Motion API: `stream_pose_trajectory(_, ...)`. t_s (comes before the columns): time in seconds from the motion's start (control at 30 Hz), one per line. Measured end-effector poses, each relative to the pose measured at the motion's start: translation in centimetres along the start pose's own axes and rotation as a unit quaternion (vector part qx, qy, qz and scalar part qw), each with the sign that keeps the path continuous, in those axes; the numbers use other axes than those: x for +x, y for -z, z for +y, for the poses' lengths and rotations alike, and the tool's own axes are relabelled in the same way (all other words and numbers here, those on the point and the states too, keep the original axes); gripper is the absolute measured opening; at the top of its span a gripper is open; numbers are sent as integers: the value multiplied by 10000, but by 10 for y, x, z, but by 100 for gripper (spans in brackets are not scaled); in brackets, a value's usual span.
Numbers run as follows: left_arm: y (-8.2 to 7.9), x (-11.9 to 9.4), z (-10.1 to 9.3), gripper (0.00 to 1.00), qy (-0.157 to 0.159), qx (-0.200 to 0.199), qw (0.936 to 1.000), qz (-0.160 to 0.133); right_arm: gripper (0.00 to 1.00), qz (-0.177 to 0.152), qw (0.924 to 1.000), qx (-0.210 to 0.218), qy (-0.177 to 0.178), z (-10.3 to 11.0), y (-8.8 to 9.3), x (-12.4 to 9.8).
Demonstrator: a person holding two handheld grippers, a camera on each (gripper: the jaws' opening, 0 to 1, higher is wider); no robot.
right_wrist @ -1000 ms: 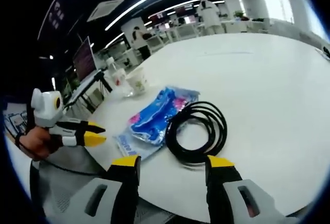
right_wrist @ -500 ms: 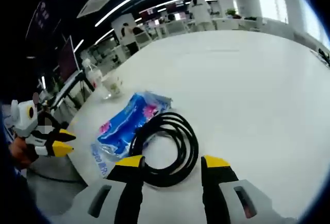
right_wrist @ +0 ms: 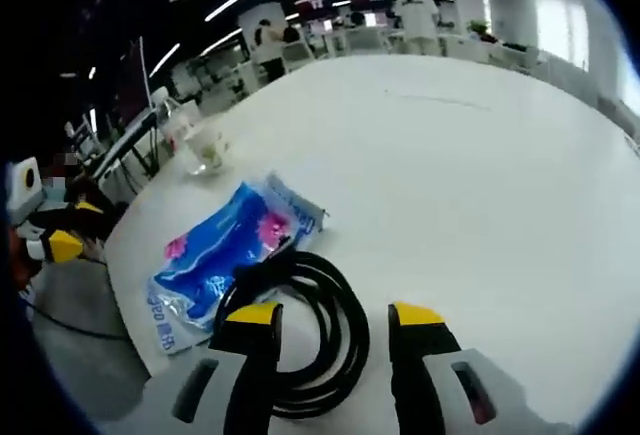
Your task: Arrange the tabletop items into an orderly group along one side of the table until the central work area is clear of visible clutter.
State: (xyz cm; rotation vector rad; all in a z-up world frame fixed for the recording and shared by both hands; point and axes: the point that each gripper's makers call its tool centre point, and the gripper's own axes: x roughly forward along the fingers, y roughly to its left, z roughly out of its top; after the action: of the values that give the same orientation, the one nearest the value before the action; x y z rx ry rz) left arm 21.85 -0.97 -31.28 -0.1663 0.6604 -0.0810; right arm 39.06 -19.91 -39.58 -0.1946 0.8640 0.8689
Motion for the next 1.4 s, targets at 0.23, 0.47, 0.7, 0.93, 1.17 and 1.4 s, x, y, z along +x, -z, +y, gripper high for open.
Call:
stream_pose_trajectory(0.23,-33,-24,20,53,-335,-37,9989,-329,35,203,9983,-545,-57,7,0,9)
stream_pose_trajectory(0.47,-52,-40,50,54,-640,-46,9965,-530,35,313,9963,-793,-45,11,2,20)
stream_pose_trajectory(0.7,-58,-59,80,55,-1056,-184,9921,-655,20,274,9957,-872,156,2,6,17)
stream_pose_trajectory(0.93,-64,-60,87,55,-1077,-154,9922,-612,8,326,9932,-1116,44,0,8,19)
stream_pose_trajectory(1.17,-71,-56,86,57,-1002,-215,9924,-676,4,291,9946,-991,-44,2,10,11)
stream_pose_trajectory(1.4,-69,-55,90,57,-965,-342,9926,-654,3,101,9966,-818,-93,9,9,-8)
